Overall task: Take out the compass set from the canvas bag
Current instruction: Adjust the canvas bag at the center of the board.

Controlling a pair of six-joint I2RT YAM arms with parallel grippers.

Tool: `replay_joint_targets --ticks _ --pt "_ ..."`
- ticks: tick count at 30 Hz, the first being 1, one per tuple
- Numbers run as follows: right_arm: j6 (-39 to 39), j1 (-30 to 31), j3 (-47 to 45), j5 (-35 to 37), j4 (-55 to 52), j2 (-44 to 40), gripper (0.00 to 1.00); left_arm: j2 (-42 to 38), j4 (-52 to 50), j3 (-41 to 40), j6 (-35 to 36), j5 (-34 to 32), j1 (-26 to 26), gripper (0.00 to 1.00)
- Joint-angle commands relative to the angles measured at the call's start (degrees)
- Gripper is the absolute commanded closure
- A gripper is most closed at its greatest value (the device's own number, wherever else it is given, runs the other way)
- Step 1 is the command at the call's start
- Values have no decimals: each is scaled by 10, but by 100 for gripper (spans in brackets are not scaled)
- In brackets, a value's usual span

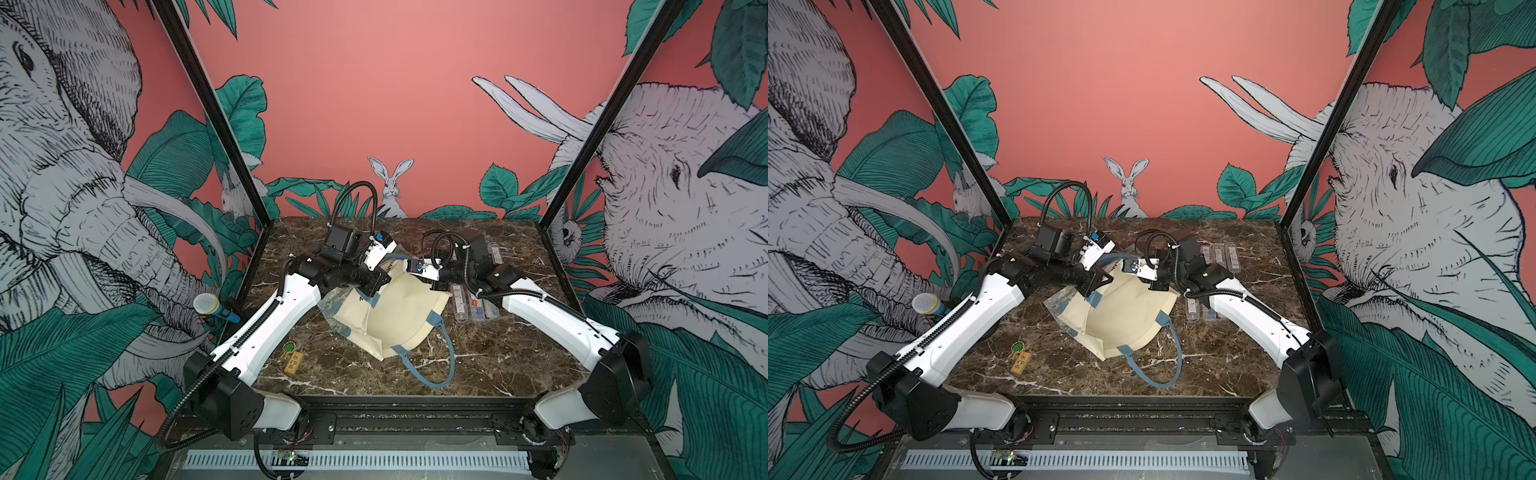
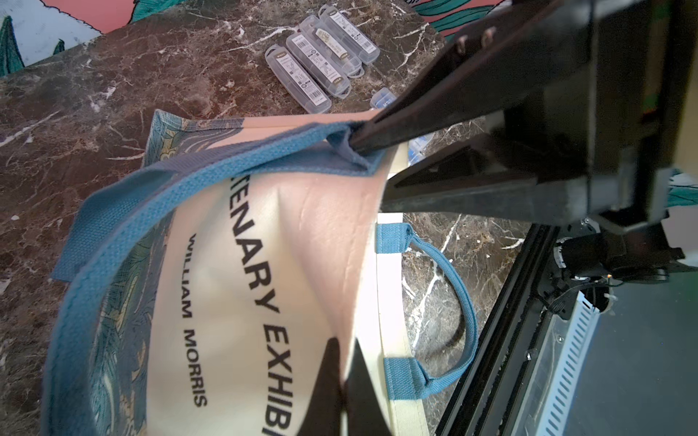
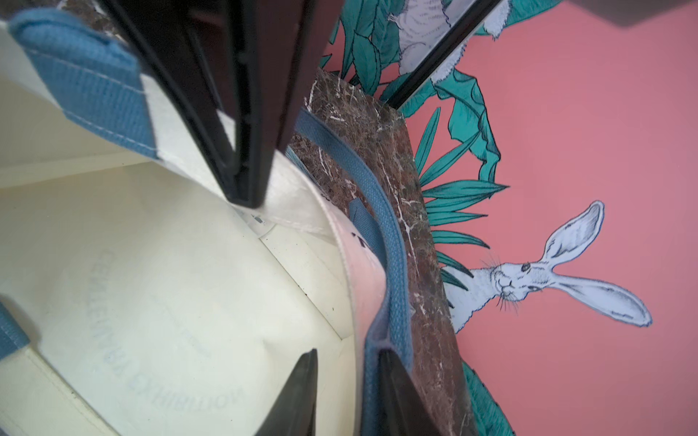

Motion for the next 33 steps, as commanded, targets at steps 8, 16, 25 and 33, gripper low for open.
replay_joint_targets --ticks 8,16,25,33 --pt "155 26 -44 147 89 -40 100 -19 -28 19 24 -34 -12 63" --pt "228 42 3 188 24 -33 100 -70 -77 -9 40 -200 -59 34" --pt "254 43 67 196 -35 -16 100 -80 -43 -61 20 -335 -138 33" --pt "265 43 79 182 -47 -9 100 -69 13 -78 22 -408 -139 54"
